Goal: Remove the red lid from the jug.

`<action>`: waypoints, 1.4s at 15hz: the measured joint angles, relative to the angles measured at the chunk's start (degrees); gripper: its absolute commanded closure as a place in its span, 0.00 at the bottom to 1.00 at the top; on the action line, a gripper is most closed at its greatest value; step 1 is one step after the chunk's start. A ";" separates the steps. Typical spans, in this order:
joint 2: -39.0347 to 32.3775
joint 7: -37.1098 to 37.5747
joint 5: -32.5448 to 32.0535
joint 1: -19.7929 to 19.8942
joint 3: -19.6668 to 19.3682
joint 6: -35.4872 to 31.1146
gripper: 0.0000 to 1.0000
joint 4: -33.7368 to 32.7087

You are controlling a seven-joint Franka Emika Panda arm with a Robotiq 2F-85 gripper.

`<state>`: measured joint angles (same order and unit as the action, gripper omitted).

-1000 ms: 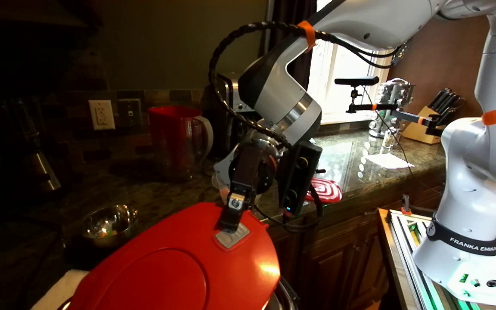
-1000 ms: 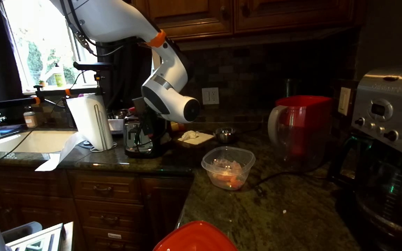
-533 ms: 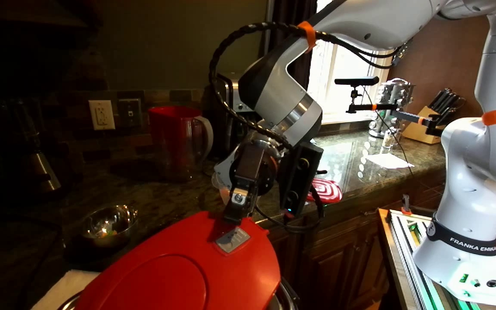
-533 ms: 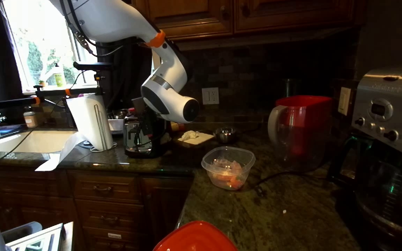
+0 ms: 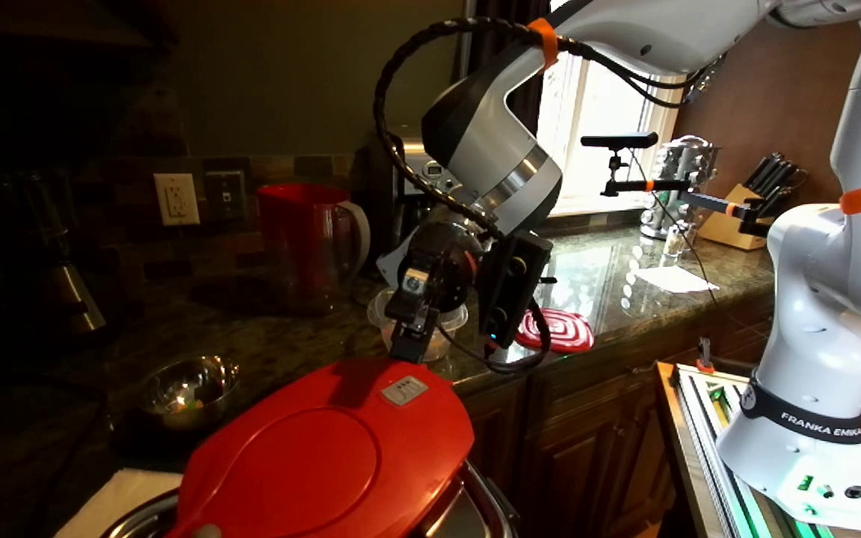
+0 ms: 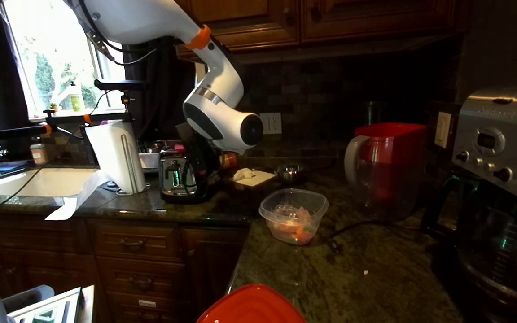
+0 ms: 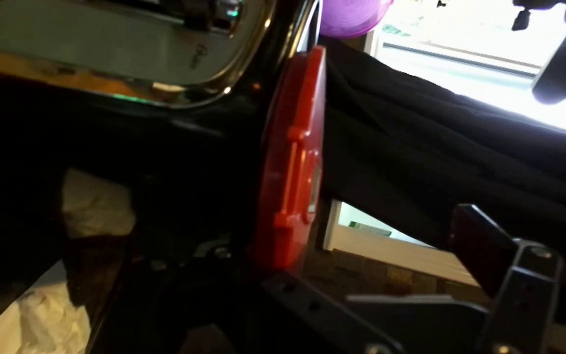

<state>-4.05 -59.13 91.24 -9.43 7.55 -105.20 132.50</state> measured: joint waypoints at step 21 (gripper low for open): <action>11.62 7.05 -12.06 -1.46 4.54 -21.74 0.00 3.48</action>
<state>7.57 -52.07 79.18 -10.89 12.09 -126.94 135.97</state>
